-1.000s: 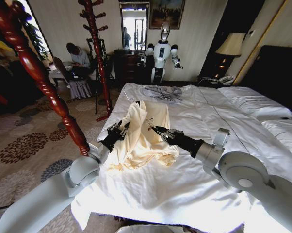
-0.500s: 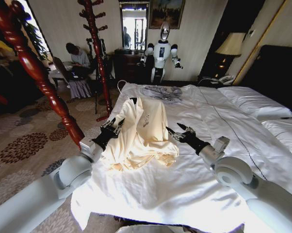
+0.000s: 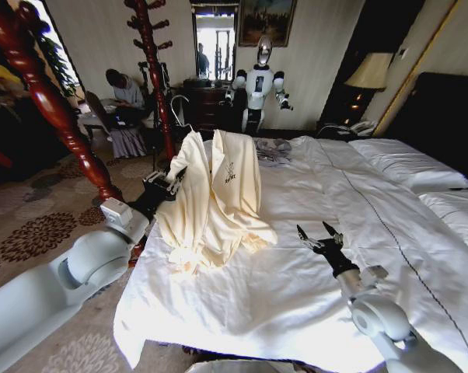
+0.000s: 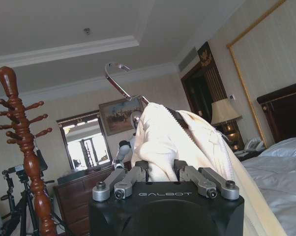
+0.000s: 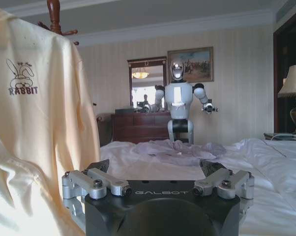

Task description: Pick up the clothes from the bed and hang them on the clothes hanger.

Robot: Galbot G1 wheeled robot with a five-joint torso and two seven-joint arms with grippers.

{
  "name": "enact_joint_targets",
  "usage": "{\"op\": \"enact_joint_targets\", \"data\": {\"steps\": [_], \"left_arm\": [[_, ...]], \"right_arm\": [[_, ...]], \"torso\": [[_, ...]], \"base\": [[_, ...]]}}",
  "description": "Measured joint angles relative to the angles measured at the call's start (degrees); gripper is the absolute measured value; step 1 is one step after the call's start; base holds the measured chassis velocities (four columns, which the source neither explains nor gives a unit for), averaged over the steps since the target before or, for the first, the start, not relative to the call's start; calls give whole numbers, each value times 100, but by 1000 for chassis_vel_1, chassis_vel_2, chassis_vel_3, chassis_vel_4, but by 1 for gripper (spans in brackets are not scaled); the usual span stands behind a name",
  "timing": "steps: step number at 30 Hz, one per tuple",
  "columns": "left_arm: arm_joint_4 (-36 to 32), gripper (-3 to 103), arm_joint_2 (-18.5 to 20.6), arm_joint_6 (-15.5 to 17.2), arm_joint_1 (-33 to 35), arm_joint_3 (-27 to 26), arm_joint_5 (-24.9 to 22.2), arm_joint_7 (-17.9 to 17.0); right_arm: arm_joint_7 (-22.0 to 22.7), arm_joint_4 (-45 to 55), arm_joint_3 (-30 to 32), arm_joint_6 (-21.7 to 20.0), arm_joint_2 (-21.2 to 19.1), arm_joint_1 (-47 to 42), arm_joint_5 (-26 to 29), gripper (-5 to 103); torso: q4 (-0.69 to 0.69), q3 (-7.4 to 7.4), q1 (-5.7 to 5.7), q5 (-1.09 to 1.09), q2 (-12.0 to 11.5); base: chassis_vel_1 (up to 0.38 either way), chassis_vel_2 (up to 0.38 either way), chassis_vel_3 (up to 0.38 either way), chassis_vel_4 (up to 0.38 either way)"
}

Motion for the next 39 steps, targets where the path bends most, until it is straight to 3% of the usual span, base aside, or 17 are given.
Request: {"op": "enact_joint_targets", "data": {"steps": [2, 5, 10, 20, 27, 39], "left_arm": [[-44, 24, 52, 5, 144, -189, -23, 1], [-53, 24, 129, 8, 302, -407, -40, 16], [-31, 24, 343, 31, 307, -708, -215, 51], [159, 24, 959, 61, -480, -940, -892, 247], [373, 24, 1243, 141, -953, -974, -1110, 256], [806, 24, 1643, 238, -905, -1502, -1225, 288]], "right_arm": [[-196, -1, 62, 237, 346, -76, -269, 100], [-400, -56, 154, 532, 520, -153, -624, 100], [-541, -128, 294, 816, 432, -247, -1006, 100], [-458, -83, 300, 831, 404, -208, -1047, 100], [-383, -15, 362, 799, 262, -202, -964, 100], [-278, 8, 302, 752, 247, -115, -918, 100]], "torso": [[0, 0, 0, 1, 0], [0, 0, 0, 1, 0], [1, 0, 0, 0, 0], [0, 1, 0, 2, 0], [0, 1, 0, 1, 0], [1, 1, 0, 1, 0]], "base": [[0, 0, 0, 0], [0, 0, 0, 0], [0, 0, 0, 0], [0, 0, 0, 0], [0, 0, 0, 0], [0, 0, 0, 0]]}}
